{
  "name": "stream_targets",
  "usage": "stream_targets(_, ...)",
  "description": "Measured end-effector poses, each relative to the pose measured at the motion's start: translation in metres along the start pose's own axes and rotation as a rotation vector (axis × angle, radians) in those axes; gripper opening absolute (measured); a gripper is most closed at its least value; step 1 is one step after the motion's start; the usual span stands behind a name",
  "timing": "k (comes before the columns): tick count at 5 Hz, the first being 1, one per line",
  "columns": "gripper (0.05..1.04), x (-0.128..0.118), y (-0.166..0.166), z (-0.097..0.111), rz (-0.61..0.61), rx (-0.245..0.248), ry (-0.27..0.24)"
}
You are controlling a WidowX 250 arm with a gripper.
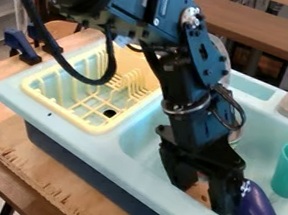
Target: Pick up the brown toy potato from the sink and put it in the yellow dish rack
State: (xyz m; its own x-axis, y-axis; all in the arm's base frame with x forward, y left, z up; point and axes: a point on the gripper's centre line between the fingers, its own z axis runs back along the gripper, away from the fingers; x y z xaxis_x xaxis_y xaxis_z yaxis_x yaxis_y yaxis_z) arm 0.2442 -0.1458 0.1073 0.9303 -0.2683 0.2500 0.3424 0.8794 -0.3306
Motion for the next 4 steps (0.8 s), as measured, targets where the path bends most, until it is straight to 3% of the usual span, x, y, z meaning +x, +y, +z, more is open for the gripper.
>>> stream_targets(2, 0.969, 0.0042, 0.0044, -0.0215, 0.007, 0.058, 0.081)
stream_targets(3, 0.817, 0.0056, 0.0074, -0.0207, 0.025, 0.072, 0.077)
stream_targets(4, 0.731, 0.0044, 0.0073, -0.0166, 0.019, 0.081, 0.081)
